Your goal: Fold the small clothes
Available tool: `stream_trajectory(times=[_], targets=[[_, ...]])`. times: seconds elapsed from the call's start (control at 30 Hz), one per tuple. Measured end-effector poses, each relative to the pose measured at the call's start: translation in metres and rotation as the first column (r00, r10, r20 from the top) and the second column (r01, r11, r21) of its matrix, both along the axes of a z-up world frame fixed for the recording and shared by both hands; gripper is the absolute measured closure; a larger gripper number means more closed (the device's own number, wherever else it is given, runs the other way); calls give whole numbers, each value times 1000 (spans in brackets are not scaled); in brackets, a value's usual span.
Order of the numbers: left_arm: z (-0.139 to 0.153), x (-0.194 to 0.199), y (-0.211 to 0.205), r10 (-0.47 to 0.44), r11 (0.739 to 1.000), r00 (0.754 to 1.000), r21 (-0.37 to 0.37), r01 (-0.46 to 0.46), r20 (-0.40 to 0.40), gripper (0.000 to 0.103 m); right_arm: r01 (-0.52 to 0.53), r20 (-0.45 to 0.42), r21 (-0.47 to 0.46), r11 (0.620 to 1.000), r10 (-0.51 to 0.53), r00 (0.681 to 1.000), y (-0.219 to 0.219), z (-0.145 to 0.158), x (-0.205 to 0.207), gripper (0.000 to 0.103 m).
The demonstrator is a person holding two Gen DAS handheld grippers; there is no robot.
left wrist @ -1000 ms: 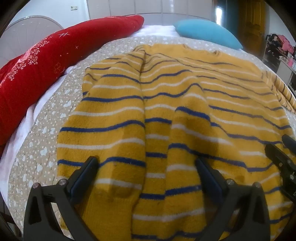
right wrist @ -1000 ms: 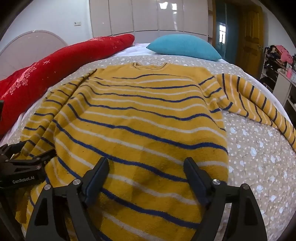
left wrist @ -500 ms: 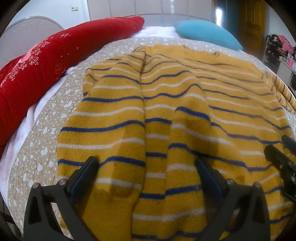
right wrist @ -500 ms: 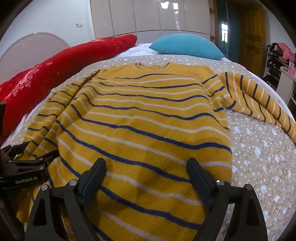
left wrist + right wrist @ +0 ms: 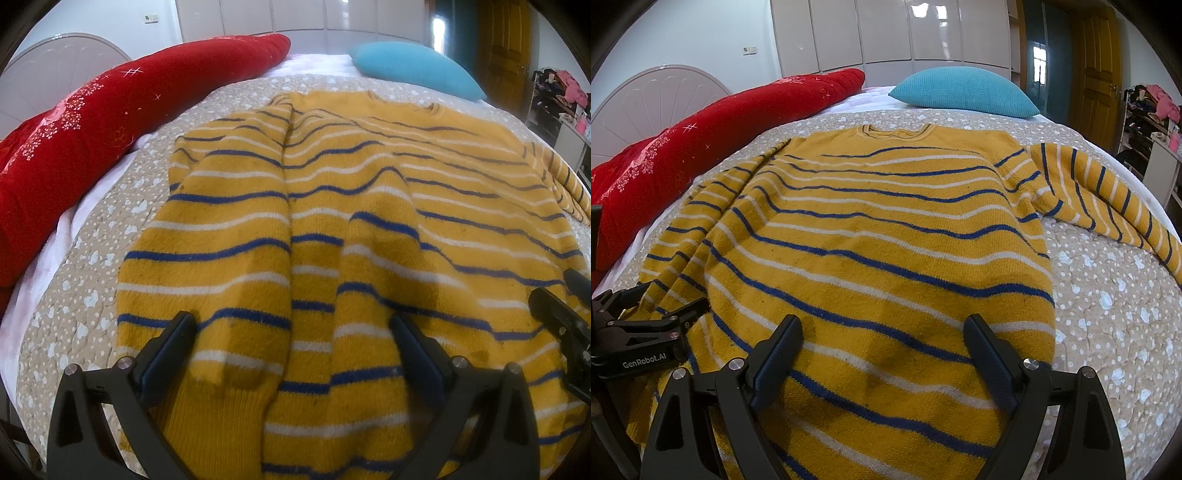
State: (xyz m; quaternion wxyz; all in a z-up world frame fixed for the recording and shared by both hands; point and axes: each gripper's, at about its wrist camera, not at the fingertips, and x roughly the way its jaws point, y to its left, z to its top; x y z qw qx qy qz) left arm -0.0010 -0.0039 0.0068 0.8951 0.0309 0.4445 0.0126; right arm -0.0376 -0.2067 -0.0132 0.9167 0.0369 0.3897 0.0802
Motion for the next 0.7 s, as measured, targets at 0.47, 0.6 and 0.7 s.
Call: stream_trajectory(times=[0.47,0.6,0.7], targets=[[-1,-2,1,-1,1000,1000,-10,1,14,0,0,2,-7,1000,0,1000,1,1,-1,11],[-1,-3,1,-1,1000,1000,-10,1,14,0,0,2,-7,1000,0,1000,1,1,-1,11],[-1,-2,2,-1,1000,1000,-10,1,14,0,0,2,-8,1000,0,1000,1,1,-1,11]])
